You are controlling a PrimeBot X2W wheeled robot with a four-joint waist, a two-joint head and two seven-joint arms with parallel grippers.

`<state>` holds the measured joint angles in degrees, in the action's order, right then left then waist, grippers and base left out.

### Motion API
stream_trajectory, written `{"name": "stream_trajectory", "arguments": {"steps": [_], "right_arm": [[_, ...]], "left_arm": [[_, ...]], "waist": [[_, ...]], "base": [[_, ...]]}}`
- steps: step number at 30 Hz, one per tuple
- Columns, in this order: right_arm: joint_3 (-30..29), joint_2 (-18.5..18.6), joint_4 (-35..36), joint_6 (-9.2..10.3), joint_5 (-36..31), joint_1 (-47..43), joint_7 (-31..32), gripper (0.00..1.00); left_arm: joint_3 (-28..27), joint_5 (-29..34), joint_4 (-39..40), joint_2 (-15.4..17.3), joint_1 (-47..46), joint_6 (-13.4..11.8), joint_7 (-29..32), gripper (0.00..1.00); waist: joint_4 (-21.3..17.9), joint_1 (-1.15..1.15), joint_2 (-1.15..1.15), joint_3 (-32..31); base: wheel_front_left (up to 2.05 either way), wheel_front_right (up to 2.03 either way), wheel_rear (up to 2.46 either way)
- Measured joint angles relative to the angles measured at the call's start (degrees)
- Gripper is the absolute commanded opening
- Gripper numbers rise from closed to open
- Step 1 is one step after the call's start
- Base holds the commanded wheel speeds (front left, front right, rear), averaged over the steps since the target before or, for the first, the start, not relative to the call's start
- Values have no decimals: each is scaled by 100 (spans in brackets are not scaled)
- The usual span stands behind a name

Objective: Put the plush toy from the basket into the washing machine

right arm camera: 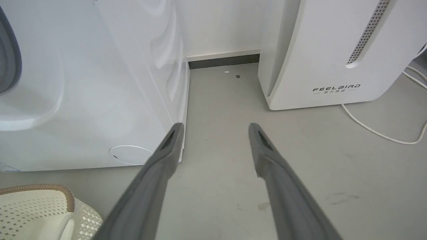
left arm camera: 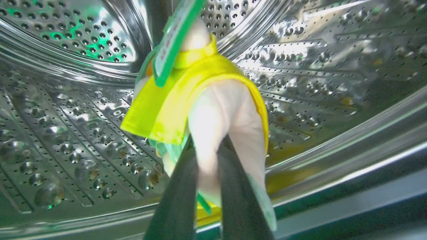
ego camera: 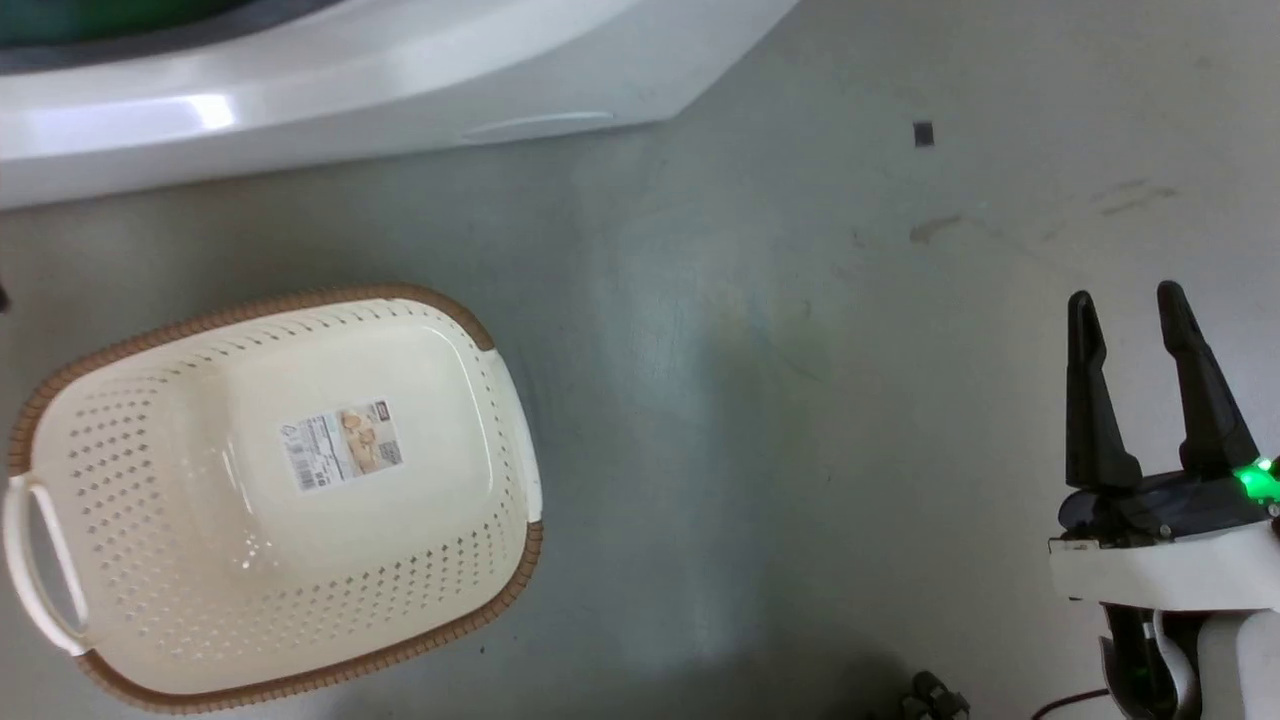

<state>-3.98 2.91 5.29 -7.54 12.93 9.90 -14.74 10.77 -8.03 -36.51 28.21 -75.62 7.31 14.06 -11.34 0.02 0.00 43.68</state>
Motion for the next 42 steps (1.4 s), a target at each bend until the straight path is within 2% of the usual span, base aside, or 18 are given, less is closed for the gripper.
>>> {"name": "stream_trajectory", "arguments": {"steps": [12,18,19,25,29,42], "right_arm": [[33,1,37,0,126,66,0,100],[34,1,30,0,125,118,0,100],[31,1,19,0,124,122,0,100],[-37,0,-34,0,98,149,0,100],[-105,1,-93,0,-45,146,0,100],[-283,-1,-186,0,-470,-199,0,100]], "left_arm": [[650,-503,-917,46,-1063,4,932,0],[932,-786,-1198,20,-1257,43,960,0],[982,-833,-1246,20,-1258,43,933,100],[1425,-867,-1541,82,-1165,42,380,100],[1606,-1088,-1730,-1,-845,41,-170,100],[2121,-2068,-1842,-494,956,41,-1872,100]], "waist": [[-85,-1,0,491],[-37,-1,0,533],[-28,-1,0,516],[43,-1,0,277],[107,-1,0,-30],[485,-2,0,-1734]], "base": [[0,0,0],[0,0,0],[0,0,0],[0,0,0],[0,0,0],[0,0,0]]}}
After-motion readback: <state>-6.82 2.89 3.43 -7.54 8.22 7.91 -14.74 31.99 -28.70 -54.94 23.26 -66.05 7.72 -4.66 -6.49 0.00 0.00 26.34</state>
